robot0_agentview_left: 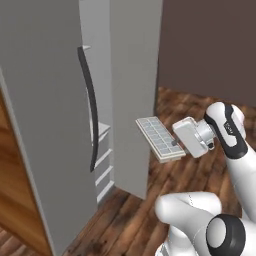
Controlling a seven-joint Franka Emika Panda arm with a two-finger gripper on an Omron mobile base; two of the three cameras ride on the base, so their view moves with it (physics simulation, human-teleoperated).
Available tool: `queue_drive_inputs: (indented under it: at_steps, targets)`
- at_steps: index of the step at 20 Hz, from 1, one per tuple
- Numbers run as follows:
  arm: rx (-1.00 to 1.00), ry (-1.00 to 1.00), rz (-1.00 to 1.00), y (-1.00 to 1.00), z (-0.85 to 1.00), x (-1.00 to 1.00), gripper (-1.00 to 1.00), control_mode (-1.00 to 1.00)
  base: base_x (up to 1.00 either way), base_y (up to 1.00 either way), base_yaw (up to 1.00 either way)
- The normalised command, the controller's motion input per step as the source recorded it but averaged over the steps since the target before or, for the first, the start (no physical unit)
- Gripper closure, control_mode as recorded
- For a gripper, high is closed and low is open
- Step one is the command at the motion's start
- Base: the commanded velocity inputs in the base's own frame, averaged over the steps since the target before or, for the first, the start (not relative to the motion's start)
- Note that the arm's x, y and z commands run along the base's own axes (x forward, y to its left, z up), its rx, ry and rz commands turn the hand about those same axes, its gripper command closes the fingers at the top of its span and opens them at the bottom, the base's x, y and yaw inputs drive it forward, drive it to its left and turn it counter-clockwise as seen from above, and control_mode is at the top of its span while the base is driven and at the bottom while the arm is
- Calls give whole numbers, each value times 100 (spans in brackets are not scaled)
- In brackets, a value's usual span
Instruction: The ice cube tray has been filled with water. Take the tray and place it in the freezer to make ice. Close the freezer door after placing the tray.
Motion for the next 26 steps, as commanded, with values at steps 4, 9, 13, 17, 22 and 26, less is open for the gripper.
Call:
queue_drive_inputs:
  at_steps: [4,9,13,17,22,26]
  targets:
    - [0,0,0,0,0,0,100,100,72,13,-17]
    - [0,0,0,0,0,0,100,100,79,30,-8]
    - [0,0,0,0,0,0,100,100,68,25,-3]
    - [0,0,0,0,0,0,100,100,51,5,-1]
    - [0,0,0,0,0,0,100,100,19,-6,0]
    - [0,0,0,0,0,0,100,100,20,0,0]
